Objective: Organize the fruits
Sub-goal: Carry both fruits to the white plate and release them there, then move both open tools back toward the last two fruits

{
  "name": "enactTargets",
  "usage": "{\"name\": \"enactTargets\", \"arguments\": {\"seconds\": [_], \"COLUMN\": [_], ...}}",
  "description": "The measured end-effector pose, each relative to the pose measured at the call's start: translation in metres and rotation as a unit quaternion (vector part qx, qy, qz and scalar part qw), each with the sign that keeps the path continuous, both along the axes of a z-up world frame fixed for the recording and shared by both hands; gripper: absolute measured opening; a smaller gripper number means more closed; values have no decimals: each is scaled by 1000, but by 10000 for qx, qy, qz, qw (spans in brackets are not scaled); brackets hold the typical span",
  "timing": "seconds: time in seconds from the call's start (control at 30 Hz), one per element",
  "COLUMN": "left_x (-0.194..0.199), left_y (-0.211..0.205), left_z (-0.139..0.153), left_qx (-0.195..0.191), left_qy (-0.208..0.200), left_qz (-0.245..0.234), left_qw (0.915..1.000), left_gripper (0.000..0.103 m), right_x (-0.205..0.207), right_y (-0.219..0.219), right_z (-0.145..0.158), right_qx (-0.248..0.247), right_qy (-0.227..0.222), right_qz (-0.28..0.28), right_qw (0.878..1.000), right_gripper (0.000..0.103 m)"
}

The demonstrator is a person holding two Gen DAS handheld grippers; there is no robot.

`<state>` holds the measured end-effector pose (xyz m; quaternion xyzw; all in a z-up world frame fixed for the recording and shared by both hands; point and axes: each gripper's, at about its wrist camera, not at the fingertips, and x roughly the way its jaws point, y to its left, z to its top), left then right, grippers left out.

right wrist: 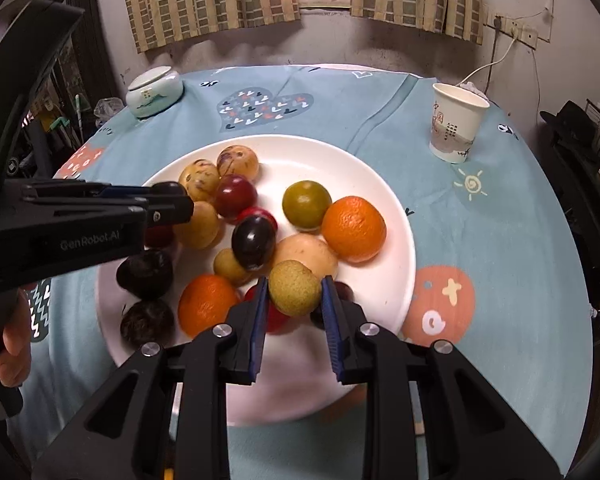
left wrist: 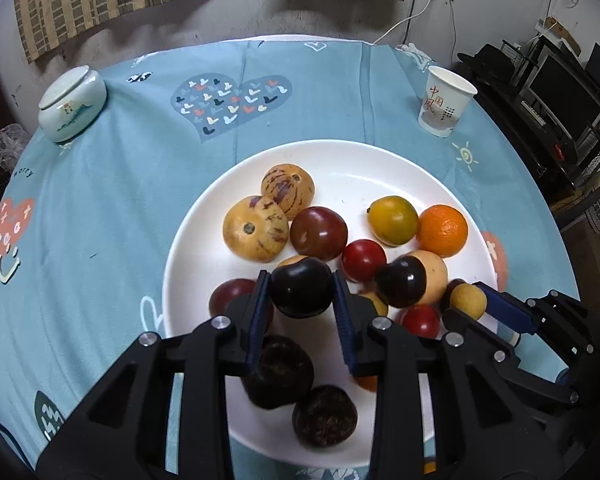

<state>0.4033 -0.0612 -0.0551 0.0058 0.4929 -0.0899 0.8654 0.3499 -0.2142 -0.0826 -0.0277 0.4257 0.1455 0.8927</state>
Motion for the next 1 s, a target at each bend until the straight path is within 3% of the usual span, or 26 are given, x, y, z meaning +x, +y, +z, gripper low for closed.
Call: {"name": "enactTargets", "arguments": {"seconds": [0.03, 0.07, 0.1, 0.13, 0.2, 0.33, 0.43, 0.57, 0.8, 1.0], "left_x": [1, 3, 3, 3, 2, -12, -37, -82, -172, -198], "left_y": [0, -1, 0, 0, 1, 10, 20, 30, 38, 41], "left_z": [-1, -1, 1, 3, 7, 21, 34, 38, 4, -26], "left_qx": [13, 67, 84, 82, 21, 8, -45, -108, -234, -20], "left_qy": [3, 7, -58, -119, -120, -231, -426, -556, -596, -327], "left_qz": [31, 79, 142, 192, 220, 233, 208, 157, 207, 97], "left_qw": [10000, 9999, 9998, 9997, 9997, 9995, 9989, 9983, 9977, 9994], "left_gripper": [40, 64, 73, 76, 76, 76, 87, 91, 95, 95], "right_x": [2, 4, 4, 4, -1, -12, -37, -82, -157, -161], "right_y": [0, 1, 3, 5, 5, -1, -9, -17, -16, -5], "right_z": [-1, -2, -2, -1, 6, 20, 32, 36, 12, -23], "right_qx": [-32, -91, -145, -247, -286, -192, -147, 51, 616, 555], "right_qy": [16, 13, -20, -159, -530, -596, -638, -388, -54, 434], "right_qz": [-22, -36, -45, -124, -130, -67, -4, 115, 153, 223], "right_qw": [10000, 10000, 9999, 9995, 9981, 9980, 9979, 9992, 9980, 9973], "right_gripper": [27, 31, 56, 66, 73, 73, 74, 77, 78, 78]}}
